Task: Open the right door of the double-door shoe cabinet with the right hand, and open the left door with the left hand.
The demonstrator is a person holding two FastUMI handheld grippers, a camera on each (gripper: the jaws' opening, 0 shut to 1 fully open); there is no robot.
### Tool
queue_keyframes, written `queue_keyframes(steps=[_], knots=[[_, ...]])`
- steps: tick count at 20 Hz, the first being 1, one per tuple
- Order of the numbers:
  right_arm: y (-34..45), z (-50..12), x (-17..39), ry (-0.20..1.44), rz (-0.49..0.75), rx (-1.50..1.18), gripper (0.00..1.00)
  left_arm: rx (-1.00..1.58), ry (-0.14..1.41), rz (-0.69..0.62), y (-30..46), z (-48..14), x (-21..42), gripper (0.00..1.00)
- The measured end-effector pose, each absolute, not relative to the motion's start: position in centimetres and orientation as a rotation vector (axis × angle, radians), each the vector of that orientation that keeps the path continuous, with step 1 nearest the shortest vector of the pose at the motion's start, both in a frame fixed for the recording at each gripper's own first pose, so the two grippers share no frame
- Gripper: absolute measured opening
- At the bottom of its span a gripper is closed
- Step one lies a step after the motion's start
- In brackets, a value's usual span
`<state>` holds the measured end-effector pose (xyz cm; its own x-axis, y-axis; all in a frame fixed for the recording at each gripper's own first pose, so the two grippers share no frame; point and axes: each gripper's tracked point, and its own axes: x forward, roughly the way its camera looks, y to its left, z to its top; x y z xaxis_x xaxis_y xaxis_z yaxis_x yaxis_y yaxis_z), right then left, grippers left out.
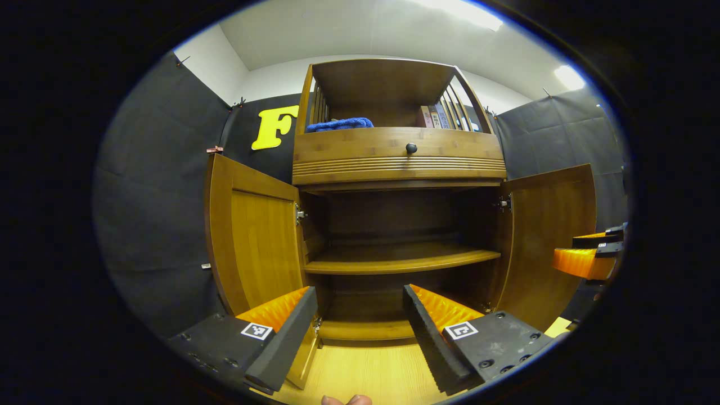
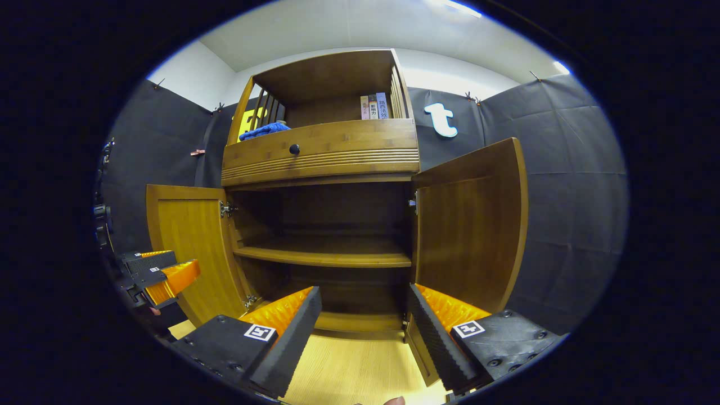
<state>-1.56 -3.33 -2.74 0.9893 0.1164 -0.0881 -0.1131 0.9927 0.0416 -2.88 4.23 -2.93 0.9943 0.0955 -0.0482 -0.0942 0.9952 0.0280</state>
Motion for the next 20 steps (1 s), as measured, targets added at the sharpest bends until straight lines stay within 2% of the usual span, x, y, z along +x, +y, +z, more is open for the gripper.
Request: queue_keyframes(steps=[4, 5, 7, 11, 12, 13, 20], knots=[[-3.2, -3.0, -1.7, 0.094, 0.105, 0.026, 0.98, 0.034, 0.052, 0.1, 4.3, -3.0, -2.8, 0.94], [-3.1, -2.9, -1.7, 0.093, 0.105, 0.026, 0.95, 0.039, 0.052, 0.098, 4.2, -3.0, -2.8, 0.94], [-3.0, -3.0, -1.8, 0.093, 0.099, 0.026, 1.0, 0.053, 0.048, 0.092, 4.1, -2.9, -2.9, 0.94], [-3.6, -2.5, -2.1, 0.082, 0.066, 0.034, 1.0, 0.05, 0.035, 0.081, 3.8, -2.4, -3.0, 0.94], [-3.8, -2.5, -2.2, 0.082, 0.056, 0.039, 0.93, 0.049, 0.033, 0.081, 3.8, -2.3, -3.1, 0.94], [-3.9, -2.6, -2.3, 0.084, 0.045, 0.044, 1.0, 0.048, 0.034, 0.079, 3.8, -2.3, -3.2, 0.94], [-4.3, -2.8, -3.2, 0.086, 0.013, 0.049, 1.0, 0.062, 0.037, 0.065, 3.4, -2.5, -3.8, 0.94]])
